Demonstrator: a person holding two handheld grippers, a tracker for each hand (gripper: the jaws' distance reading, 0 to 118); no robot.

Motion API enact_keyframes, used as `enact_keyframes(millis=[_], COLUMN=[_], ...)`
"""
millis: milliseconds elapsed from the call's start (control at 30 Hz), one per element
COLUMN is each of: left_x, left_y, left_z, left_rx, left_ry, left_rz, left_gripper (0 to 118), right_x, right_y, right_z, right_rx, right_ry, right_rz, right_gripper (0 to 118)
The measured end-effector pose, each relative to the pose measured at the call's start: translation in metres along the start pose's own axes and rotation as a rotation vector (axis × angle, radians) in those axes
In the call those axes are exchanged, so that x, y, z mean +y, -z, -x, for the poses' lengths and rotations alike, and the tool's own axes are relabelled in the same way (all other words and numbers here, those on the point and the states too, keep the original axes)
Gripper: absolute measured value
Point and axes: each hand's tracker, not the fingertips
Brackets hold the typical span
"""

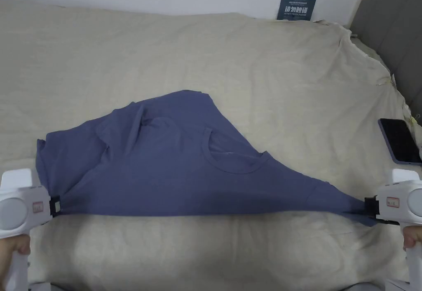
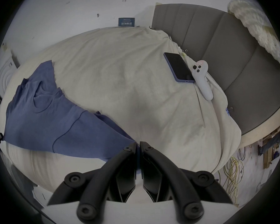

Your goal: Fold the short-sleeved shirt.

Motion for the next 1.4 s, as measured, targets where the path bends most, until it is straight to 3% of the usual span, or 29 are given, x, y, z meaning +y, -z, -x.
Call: enact_keyframes(millis=[200, 300, 333, 367, 400, 433, 467, 500, 633, 733, 933, 1133, 1167, 1267, 1300, 1333, 1367, 1400], left_x=[-0.022, -0.022, -0.019, -0.015, -0.012, -0.009, -0.004, 0.001, 0.026, 0.044, 0.055, 0.039, 0.035, 0.025, 0.023, 0.02, 0.02, 0.02], left_y=[-0.012, -0.015, -0.017, -0.02, -0.023, -0.025, -0.028, -0.033, -0.067, -0.09, -0.125, -0.121, -0.121, -0.122, -0.121, -0.121, -0.12, -0.119], left_z=[0.003, 0.008, 0.01, 0.011, 0.012, 0.014, 0.017, 0.021, 0.022, 0.006, -0.053, -0.095, -0.097, -0.101, -0.101, -0.101, -0.102, -0.103], left_rx=[0.023, 0.021, -0.001, 0.014, 0.013, 0.052, 0.042, 0.025, -0.109, -0.128, -0.108, -0.073, -0.089, -0.12, -0.128, -0.136, -0.14, -0.139], left_ry=[0.038, -0.006, -0.048, -0.071, -0.07, -0.075, -0.078, -0.097, -0.246, -0.251, -0.04, 0.08, 0.084, 0.083, 0.078, 0.076, 0.079, 0.085], left_rz=[0.0, -0.007, -0.019, -0.033, -0.034, -0.043, -0.048, -0.07, -0.257, -0.391, -0.673, -0.744, -0.745, -0.745, -0.738, -0.734, -0.73, -0.724], left_gripper=[0, 3, 15, 29, 61, 86, 109, 118, 118, 118, 118, 113, 108, 70, 54, 37, 19, 1], right_x=[-0.022, -0.03, -0.031, -0.032, -0.03, -0.028, -0.025, -0.021, -0.001, 0.013, 0.016, -0.011, -0.016, -0.027, -0.029, -0.03, -0.032, -0.033], right_y=[0.0, 0.0, -0.001, -0.004, -0.007, -0.011, -0.015, -0.021, -0.048, -0.072, -0.11, -0.134, -0.137, -0.144, -0.146, -0.147, -0.149, -0.151], right_z=[-0.01, -0.015, -0.017, -0.018, -0.017, -0.017, -0.018, -0.018, -0.006, 0.01, 0.046, 0.084, 0.088, 0.093, 0.094, 0.093, 0.094, 0.094], right_rx=[0.05, 0.089, 0.107, 0.101, 0.09, 0.064, 0.052, 0.047, 0.045, 0.079, 0.155, 0.192, 0.191, 0.212, 0.217, 0.221, 0.229, 0.231], right_ry=[0.082, 0.134, 0.154, 0.161, 0.152, 0.134, 0.11, 0.099, 0.087, 0.079, 0.055, 0.068, 0.063, 0.048, 0.05, 0.052, 0.053, 0.049], right_rz=[0.039, 0.068, 0.057, 0.039, 0.034, 0.02, 0.004, 0.001, -0.108, -0.244, -0.537, -0.69, -0.696, -0.714, -0.717, -0.721, -0.727, -0.73], right_gripper=[3, 4, 7, 19, 48, 70, 84, 87, 95, 100, 109, 114, 113, 110, 104, 93, 76, 43])
